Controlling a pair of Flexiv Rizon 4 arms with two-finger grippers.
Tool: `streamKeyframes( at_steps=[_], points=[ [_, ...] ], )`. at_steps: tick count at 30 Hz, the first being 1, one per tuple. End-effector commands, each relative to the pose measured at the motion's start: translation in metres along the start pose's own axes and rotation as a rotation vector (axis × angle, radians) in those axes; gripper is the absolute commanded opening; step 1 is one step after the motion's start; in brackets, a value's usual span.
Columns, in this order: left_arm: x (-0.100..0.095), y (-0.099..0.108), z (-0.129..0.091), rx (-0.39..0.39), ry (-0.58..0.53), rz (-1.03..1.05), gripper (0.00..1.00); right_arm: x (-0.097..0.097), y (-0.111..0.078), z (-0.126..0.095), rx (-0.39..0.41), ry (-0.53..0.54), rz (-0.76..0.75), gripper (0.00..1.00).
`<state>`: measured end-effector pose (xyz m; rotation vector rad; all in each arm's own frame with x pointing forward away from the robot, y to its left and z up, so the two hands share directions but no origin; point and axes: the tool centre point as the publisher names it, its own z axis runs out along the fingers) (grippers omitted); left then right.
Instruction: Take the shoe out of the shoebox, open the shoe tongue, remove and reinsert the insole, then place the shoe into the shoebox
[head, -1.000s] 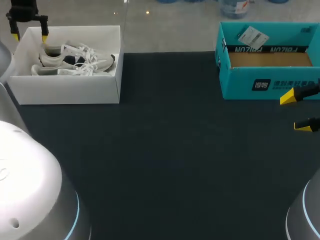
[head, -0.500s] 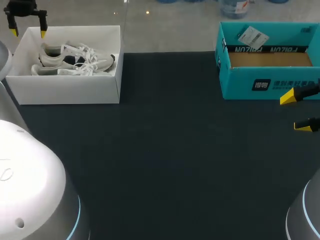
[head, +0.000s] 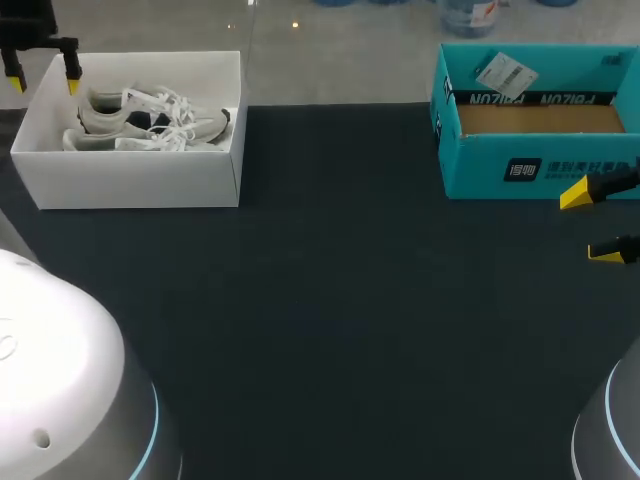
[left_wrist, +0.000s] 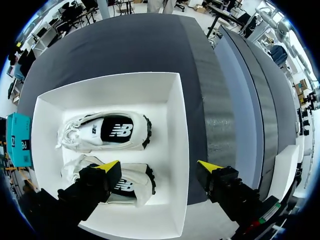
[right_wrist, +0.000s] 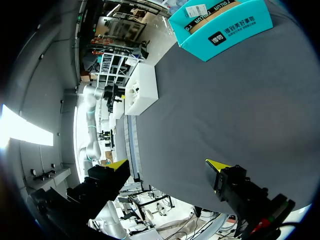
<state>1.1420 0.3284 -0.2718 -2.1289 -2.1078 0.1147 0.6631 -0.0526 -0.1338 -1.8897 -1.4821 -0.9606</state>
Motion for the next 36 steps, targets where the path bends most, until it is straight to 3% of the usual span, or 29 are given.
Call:
streamKeyframes(
  at_steps=[1,9,12,15,36],
  points=[
    [-0.004,-0.054,-0.005,-0.175,0.013,-0.001,1.00,0.000,-0.002,0.000,-0.003,-0.002,0.001,1.00],
    [-0.015,-0.074,0.006,-0.240,-0.018,0.000,1.00,0.000,-0.002,0.000,-0.003,-0.002,0.001,1.00],
    [-0.019,-0.077,0.010,-0.270,-0.013,0.001,0.95,0.000,-0.002,0.000,-0.003,-0.002,0.001,1.00],
    [-0.021,-0.077,0.012,-0.282,-0.002,0.006,1.00,0.000,-0.002,0.000,-0.003,-0.002,0.001,1.00],
    [-0.022,-0.079,0.009,-0.282,0.002,-0.045,1.00,0.000,-0.002,0.000,-0.003,-0.002,0.001,1.00]
  ],
)
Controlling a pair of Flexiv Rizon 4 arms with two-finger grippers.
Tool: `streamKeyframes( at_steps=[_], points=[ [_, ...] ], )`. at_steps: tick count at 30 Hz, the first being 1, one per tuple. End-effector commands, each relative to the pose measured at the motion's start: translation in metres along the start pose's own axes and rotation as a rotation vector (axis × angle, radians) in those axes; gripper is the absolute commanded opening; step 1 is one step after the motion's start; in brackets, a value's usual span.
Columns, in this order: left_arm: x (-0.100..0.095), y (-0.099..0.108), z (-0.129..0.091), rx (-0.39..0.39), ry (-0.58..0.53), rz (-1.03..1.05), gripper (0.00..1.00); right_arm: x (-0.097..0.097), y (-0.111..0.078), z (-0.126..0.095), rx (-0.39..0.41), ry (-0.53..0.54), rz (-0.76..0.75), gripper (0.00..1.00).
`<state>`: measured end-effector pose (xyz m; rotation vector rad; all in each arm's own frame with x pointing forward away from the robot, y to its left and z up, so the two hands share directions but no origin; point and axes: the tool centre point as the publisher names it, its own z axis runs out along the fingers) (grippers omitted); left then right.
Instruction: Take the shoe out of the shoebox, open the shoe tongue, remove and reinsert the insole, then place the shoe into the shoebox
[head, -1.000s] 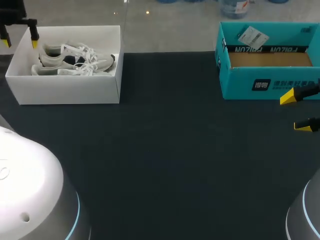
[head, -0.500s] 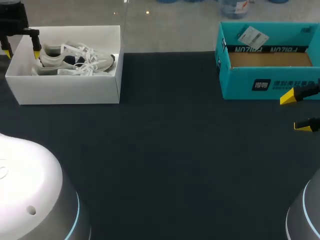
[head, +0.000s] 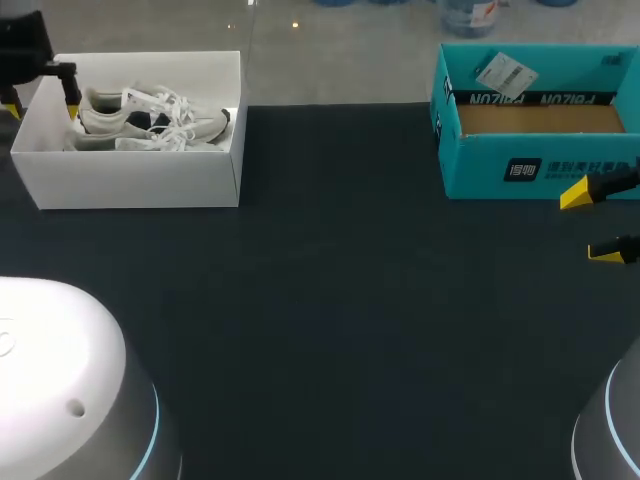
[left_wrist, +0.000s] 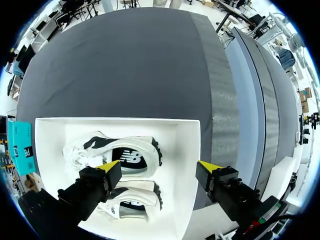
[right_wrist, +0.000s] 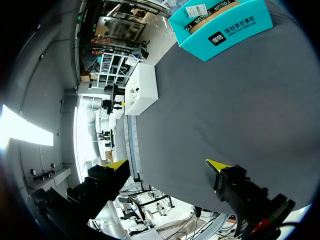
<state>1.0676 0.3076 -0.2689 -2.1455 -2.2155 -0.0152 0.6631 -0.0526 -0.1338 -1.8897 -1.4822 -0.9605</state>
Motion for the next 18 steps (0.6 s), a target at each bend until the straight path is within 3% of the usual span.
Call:
streamKeyframes(
  at_steps=[1,11,18],
  points=[
    [-0.001,-0.004,0.003,-0.145,-0.019,-0.001,1.00,0.000,-0.002,0.000,-0.003,-0.002,0.001,1.00],
    [-0.003,0.011,0.021,0.018,-0.024,0.045,1.00,0.000,-0.002,0.000,-0.003,-0.002,0.001,1.00],
    [-0.006,0.014,0.021,0.038,-0.018,0.074,1.00,0.000,-0.002,0.000,-0.003,-0.002,0.001,1.00]
  ],
)
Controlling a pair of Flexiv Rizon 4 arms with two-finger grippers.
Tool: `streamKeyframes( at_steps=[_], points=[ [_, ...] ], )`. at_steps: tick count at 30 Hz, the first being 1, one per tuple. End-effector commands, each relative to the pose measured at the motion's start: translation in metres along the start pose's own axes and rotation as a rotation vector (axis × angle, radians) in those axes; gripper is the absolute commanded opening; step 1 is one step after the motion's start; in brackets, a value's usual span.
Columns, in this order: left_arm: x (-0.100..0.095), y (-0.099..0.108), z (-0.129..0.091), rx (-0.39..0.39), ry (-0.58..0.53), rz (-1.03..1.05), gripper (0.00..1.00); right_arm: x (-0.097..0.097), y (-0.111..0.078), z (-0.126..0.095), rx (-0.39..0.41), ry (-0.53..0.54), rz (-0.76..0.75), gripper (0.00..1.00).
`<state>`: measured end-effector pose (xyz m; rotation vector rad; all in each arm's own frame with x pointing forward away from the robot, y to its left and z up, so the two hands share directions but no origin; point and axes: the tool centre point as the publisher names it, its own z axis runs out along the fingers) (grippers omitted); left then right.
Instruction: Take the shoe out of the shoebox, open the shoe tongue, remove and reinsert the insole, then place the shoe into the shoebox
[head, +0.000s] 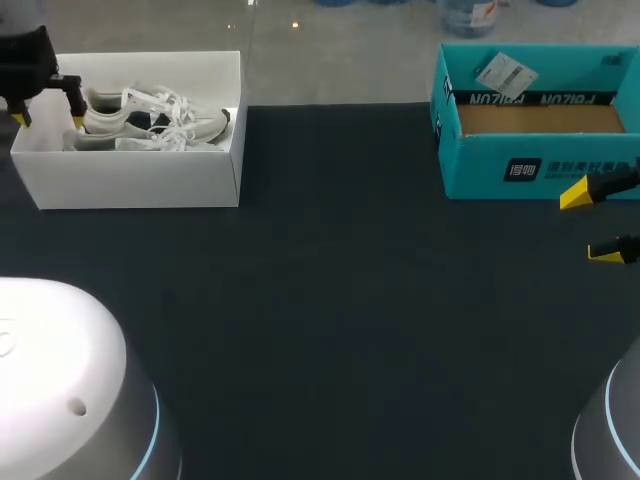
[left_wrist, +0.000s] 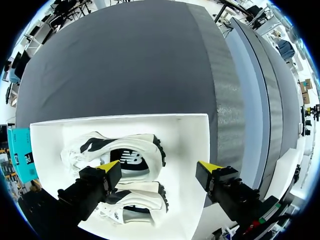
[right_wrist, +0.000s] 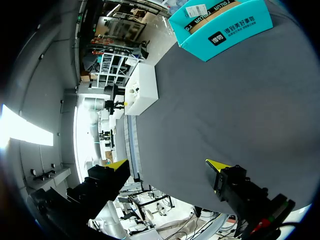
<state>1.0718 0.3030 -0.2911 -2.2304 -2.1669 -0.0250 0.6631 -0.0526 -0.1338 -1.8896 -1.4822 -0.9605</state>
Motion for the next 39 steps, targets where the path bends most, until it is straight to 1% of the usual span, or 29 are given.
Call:
streamKeyframes(
  at_steps=[1,2,3,4,5,6,8,11,12,13,16,17,21,24,25,27,30,33,37,39],
  points=[
    [0.000,0.010,0.000,0.071,-0.012,0.018,1.00,0.000,-0.002,0.000,-0.003,-0.002,0.001,1.00],
    [-0.001,0.010,0.000,0.071,-0.011,0.019,1.00,0.000,-0.002,0.000,-0.003,-0.002,0.001,1.00],
    [-0.001,0.011,0.002,0.073,-0.012,0.019,0.92,0.000,-0.002,0.000,-0.003,-0.002,0.001,1.00],
    [-0.001,0.011,0.003,0.084,-0.019,0.028,0.89,0.000,-0.002,0.000,-0.003,-0.002,0.001,1.00],
    [-0.001,0.012,0.005,0.090,-0.016,0.032,0.81,0.000,-0.002,0.000,-0.003,-0.002,0.001,1.00],
    [-0.001,0.012,0.006,0.092,-0.017,0.030,0.75,0.000,-0.002,0.000,-0.003,-0.002,0.001,1.00],
    [-0.002,0.013,0.009,0.110,-0.019,0.041,0.75,0.000,-0.002,0.000,-0.003,-0.002,0.001,1.00],
    [-0.004,0.015,0.016,0.103,-0.008,0.042,0.72,0.000,-0.002,0.000,-0.003,-0.002,0.001,1.00],
    [-0.004,0.016,0.019,0.104,-0.007,0.042,0.67,0.000,-0.002,0.000,-0.003,-0.002,0.001,1.00],
    [-0.004,0.017,0.021,0.109,-0.009,0.041,0.52,0.000,-0.002,0.000,-0.003,-0.002,0.001,1.00],
    [-0.003,0.018,0.028,0.096,-0.026,0.060,0.64,0.000,-0.002,0.000,-0.003,-0.002,0.001,1.00],
    [-0.002,0.018,0.030,0.077,-0.029,0.066,0.67,0.000,-0.002,0.000,-0.003,-0.002,0.001,1.00],
    [0.001,0.021,0.042,0.074,-0.034,0.076,0.65,0.000,-0.002,0.000,-0.003,-0.002,0.001,1.00],
    [0.003,0.021,0.049,0.071,-0.033,0.077,0.66,0.000,-0.002,0.000,-0.003,-0.002,0.001,1.00],
    [0.003,0.021,0.050,0.068,-0.029,0.078,0.64,0.000,-0.002,0.000,-0.003,-0.002,0.001,1.00],
    [0.004,0.020,0.054,0.072,-0.040,0.086,0.54,0.000,-0.002,0.000,-0.003,-0.002,0.001,1.00],
    [0.004,0.020,0.059,0.066,-0.052,0.090,0.48,0.000,-0.002,0.000,-0.003,-0.002,0.001,1.00],
    [0.003,0.021,0.066,0.049,-0.053,0.090,0.44,0.000,-0.002,0.000,-0.003,-0.002,0.001,1.00],
    [0.002,0.020,0.071,0.044,-0.057,0.100,0.45,0.000,-0.002,0.000,-0.003,-0.002,0.001,1.00],
    [0.002,0.020,0.074,0.040,-0.056,0.097,0.43,0.000,-0.002,0.000,-0.003,-0.002,0.001,1.00]
  ],
)
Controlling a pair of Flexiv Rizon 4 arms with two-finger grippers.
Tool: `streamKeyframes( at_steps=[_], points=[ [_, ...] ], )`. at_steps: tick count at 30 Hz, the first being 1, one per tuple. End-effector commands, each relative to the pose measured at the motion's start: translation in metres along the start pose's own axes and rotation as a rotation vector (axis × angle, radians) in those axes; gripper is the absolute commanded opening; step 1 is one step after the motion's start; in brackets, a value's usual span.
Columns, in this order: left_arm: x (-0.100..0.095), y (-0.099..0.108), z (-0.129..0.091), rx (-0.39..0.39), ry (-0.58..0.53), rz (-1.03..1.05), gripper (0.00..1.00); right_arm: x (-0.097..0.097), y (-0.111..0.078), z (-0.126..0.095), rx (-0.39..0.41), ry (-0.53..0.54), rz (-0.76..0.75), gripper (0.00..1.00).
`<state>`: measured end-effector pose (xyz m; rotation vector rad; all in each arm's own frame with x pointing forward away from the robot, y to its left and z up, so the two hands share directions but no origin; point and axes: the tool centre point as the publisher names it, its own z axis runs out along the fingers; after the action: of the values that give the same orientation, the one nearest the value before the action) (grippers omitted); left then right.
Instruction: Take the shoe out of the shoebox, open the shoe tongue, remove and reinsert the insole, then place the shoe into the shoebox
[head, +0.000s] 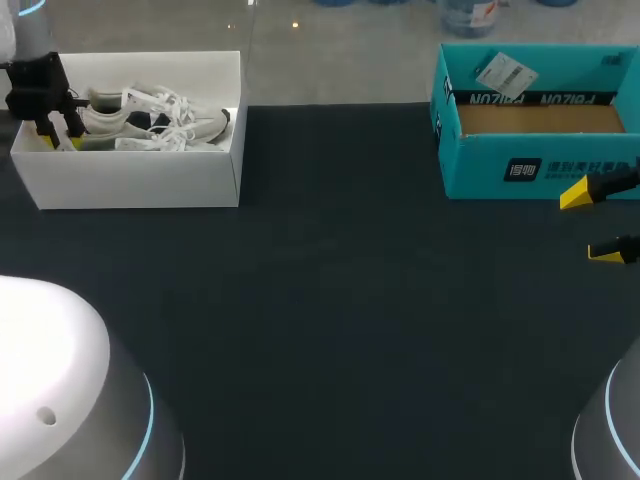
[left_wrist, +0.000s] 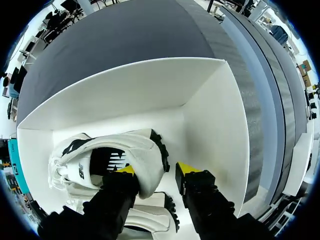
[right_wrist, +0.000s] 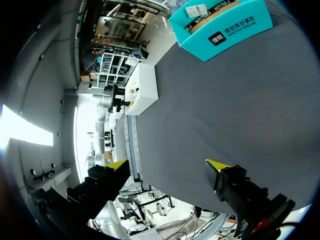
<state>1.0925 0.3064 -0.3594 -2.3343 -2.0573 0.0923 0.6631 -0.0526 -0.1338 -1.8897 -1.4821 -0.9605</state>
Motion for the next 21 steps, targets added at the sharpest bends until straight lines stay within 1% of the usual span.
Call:
streamKeyframes(
  at_steps=[1,5,7,11,14,20,21],
  points=[
    [0.000,0.000,0.007,-0.005,0.002,-0.010,0.42,0.000,-0.002,0.000,-0.003,-0.002,0.001,1.00],
    [0.000,0.002,0.012,-0.022,0.001,-0.022,0.42,0.000,-0.002,0.000,-0.003,-0.002,0.001,1.00],
    [-0.001,0.001,0.015,-0.020,-0.001,-0.020,0.42,0.000,-0.002,0.000,-0.003,-0.002,0.001,1.00],
    [-0.002,0.001,0.022,-0.027,-0.001,-0.027,0.45,0.000,-0.002,0.000,-0.003,-0.002,0.001,1.00],
    [-0.002,0.002,0.027,-0.031,0.008,-0.035,0.45,0.000,-0.002,0.000,-0.003,-0.002,0.001,1.00],
    [-0.001,0.001,0.033,-0.025,0.026,-0.029,0.40,0.000,-0.002,0.000,-0.003,-0.002,0.001,1.00],
    [-0.001,0.001,0.033,-0.025,0.030,-0.030,0.31,0.000,-0.002,0.000,-0.003,-0.002,0.001,1.00]
  ],
)
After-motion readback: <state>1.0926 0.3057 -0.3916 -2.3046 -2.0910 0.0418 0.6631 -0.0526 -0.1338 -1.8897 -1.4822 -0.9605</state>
